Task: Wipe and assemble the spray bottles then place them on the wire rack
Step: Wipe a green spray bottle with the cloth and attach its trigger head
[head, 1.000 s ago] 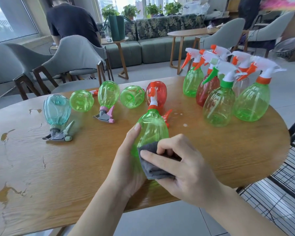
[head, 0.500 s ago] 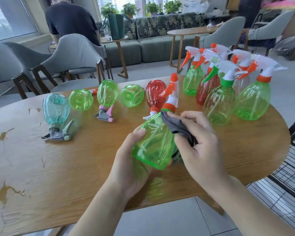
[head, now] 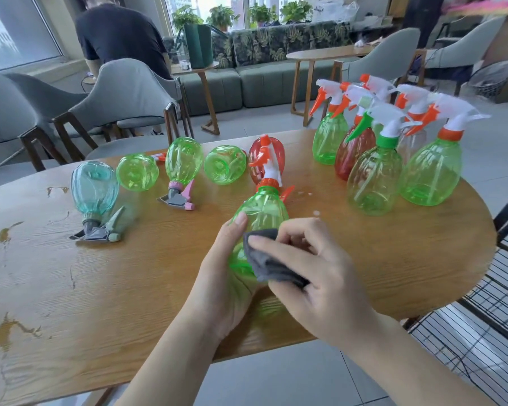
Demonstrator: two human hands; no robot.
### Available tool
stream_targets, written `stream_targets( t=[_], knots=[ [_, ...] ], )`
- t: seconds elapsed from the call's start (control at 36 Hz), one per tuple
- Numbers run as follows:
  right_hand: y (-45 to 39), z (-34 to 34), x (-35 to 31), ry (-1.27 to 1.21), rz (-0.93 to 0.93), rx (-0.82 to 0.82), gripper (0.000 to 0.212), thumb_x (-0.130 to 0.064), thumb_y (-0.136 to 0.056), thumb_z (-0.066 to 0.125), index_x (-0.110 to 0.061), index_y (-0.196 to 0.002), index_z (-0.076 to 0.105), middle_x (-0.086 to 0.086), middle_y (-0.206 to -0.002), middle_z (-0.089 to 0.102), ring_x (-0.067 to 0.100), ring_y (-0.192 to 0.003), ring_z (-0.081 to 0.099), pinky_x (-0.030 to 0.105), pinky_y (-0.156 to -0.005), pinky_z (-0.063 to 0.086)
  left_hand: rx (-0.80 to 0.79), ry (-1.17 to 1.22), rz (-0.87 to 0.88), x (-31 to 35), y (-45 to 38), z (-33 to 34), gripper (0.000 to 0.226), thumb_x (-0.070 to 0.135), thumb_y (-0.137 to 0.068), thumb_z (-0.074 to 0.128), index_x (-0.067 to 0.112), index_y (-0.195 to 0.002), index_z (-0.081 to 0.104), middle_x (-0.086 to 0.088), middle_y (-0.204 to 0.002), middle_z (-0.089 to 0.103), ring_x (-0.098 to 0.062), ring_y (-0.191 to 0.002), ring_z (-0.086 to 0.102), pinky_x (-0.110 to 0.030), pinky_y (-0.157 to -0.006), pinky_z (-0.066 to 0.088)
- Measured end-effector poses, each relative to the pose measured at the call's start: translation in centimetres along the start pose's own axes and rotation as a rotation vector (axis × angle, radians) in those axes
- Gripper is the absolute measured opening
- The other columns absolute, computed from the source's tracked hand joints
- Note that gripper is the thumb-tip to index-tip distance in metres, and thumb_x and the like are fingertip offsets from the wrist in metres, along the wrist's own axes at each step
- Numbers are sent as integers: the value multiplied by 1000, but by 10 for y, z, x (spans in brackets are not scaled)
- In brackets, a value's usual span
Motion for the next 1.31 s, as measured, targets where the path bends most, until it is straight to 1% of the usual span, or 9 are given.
stream_targets(
  t=[0.11, 0.19, 0.36, 0.53, 0.67, 0.89, 1.0, 1.14, 1.31],
  knots=[
    [7, 8, -10, 106, -148, -48, 24, -19, -100, 67, -13, -120, 77, 0, -110, 49, 24, -89, 52, 25, -88, 46, -76, 49, -72, -3, 6, 7, 69, 60, -99, 43, 0, -82, 70, -16, -76, 64, -26, -70, 70, -31, -62, 60],
    [9, 10, -12, 150, -210, -48, 24, -21, -100, 68, -13, -121, 77, 0, -112, 50, 22, -93, 51, 26, -90, 47, -68, 73, -90, -3, 7, 4, 65, 60, -97, 47, -3, -97, 63, -17, -81, 63, -27, -74, 70, -32, -63, 61],
    [-7, -13, 10, 113, -88, 41, 29, -13, -96, 68, -12, -125, 74, 2, -112, 53, 21, -94, 55, 23, -91, 45, -60, 59, 38, 5, 0, 4, 64, 37, -96, 59, -4, -144, 50, -24, -124, 61, -34, -107, 64, -43, -85, 57],
    [-17, -27, 45, -106, 290, 156, 34, -12, -94, 54, -13, -123, 72, -7, -110, 54, -5, -78, 52, 7, -72, 37, -128, -4, 13, -1, 2, 8, 54, 37, -93, 62, 12, -141, 60, -18, -127, 65, -34, -103, 67, -46, -80, 55],
    [-9, -19, 25, -91, 218, 119, 38, -9, -93, 54, -6, -126, 71, -1, -110, 56, 2, -93, 57, 10, -80, 41, -93, -6, 64, 2, 0, 4, 85, 49, -84, 79, 9, -152, 46, -22, -140, 57, -35, -114, 62, -48, -87, 54],
    [-13, -22, 33, -69, 264, 122, 39, -17, -94, 51, -9, -126, 72, -2, -109, 54, -2, -85, 54, 8, -75, 38, -46, -105, 107, 2, -3, 1, 63, 39, -86, 77, 15, -141, 59, -21, -138, 62, -36, -116, 65, -53, -92, 53],
    [-8, -13, 16, -30, 148, 75, 37, -8, -92, 57, -5, -125, 73, 6, -108, 55, 10, -92, 55, 16, -84, 42, -22, -35, 95, 2, -2, 0, 61, 41, -99, 63, -1, -142, 53, -31, -136, 57, -38, -118, 60, -51, -99, 51],
    [6, 5, -10, 82, -110, -41, 27, -14, -98, 65, -9, -122, 76, 3, -109, 52, 24, -88, 51, 26, -90, 45, -88, 46, -47, -4, 5, 5, 62, 54, -98, 47, -6, -105, 65, -21, -90, 65, -30, -83, 70, -34, -72, 62],
    [8, 8, -9, 162, -224, -52, 25, -21, -101, 66, -13, -122, 76, 2, -113, 51, 24, -95, 51, 29, -93, 47, -27, 78, -20, 0, 1, -3, 77, 52, -99, 59, -11, -140, 42, -26, -115, 49, -41, -108, 55, -41, -86, 58]
  ],
)
Point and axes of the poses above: each hand's wrist, its own y-axis away from the middle knuckle, its own z-axis out of the palm, x = y × z, the point moved 7 cm from there along -y, towards the middle knuckle
